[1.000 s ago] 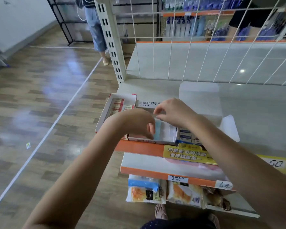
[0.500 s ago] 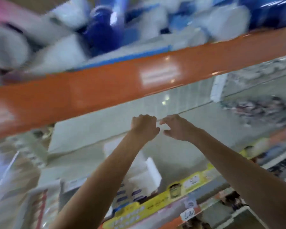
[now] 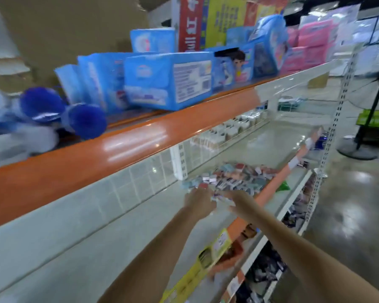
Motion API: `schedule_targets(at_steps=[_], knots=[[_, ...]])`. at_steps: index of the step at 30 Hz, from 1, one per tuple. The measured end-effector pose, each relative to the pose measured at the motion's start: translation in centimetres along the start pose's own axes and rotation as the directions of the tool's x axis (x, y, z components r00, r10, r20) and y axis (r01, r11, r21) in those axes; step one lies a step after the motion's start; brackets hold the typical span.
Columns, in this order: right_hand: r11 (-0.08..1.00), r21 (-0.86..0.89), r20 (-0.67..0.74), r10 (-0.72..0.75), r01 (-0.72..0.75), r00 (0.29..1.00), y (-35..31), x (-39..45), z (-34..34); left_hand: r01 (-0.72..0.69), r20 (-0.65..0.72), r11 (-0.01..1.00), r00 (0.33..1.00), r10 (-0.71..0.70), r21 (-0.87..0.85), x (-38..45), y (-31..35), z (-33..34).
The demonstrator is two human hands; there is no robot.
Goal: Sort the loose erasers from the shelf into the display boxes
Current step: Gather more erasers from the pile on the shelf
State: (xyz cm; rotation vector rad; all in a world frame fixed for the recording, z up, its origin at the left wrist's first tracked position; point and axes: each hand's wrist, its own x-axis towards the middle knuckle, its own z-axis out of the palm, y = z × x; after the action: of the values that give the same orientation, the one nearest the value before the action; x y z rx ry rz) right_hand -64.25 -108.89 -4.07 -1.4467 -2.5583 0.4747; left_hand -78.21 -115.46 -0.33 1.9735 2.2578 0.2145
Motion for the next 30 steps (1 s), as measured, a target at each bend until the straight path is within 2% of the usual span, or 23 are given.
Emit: schedule_targets(at_steps=[3, 6, 9, 11, 13, 17, 22, 26, 30], knots=[[1.000, -0.018, -0.011, 0.015, -0.016, 1.000, 4.6, 1.7, -0.6, -0.025, 0.025, 0.998, 0.999, 0.023, 0.061, 4.2, 2.8, 2.2], [0.998, -0.052, 0.056, -0.043, 0.046, 0.998, 8.3, 3.7, -1.2, -0.029, 0.065, 0.995, 0.998, 0.023, 0.093, 7.6, 4.0, 4.2], [0.992, -0.043, 0.126, -0.112, 0.118, 0.986, 10.0, 5.2, -1.5, -0.027, 0.114, 0.988, 0.993, 0.010, 0.150, 9.6, 4.2, 5.8], [0.994, -0.025, 0.171, -0.104, 0.110, 0.980, 10.4, 6.1, -1.4, -0.024, 0.131, 0.988, 0.991, 0.004, 0.152, 10.1, 3.8, 6.5], [0.985, -0.079, 0.206, -0.134, 0.153, 0.969, 10.2, 6.5, -1.5, -0.013, 0.125, 0.991, 0.992, -0.003, 0.130, 10.1, 3.5, 6.8], [0.952, -0.195, 0.191, -0.198, 0.235, 0.961, 9.6, 7.1, -1.5, -0.019, 0.079, 0.993, 0.997, 0.010, 0.116, 10.1, 3.0, 7.4], [0.919, -0.236, 0.164, -0.282, 0.315, 0.945, 9.7, 6.9, -1.5, -0.034, -0.017, 0.994, 0.999, 0.036, 0.101, 9.5, 3.0, 8.3], [0.925, -0.186, 0.065, -0.325, 0.332, 0.943, 10.4, 6.8, -1.4, -0.041, -0.094, 0.998, 0.994, 0.045, 0.048, 8.6, 3.3, 8.6], [0.945, -0.045, 0.001, -0.326, 0.325, 0.946, 10.0, 6.3, -1.8, -0.047, -0.124, 0.998, 0.991, 0.042, -0.038, 7.9, 3.3, 8.5]])
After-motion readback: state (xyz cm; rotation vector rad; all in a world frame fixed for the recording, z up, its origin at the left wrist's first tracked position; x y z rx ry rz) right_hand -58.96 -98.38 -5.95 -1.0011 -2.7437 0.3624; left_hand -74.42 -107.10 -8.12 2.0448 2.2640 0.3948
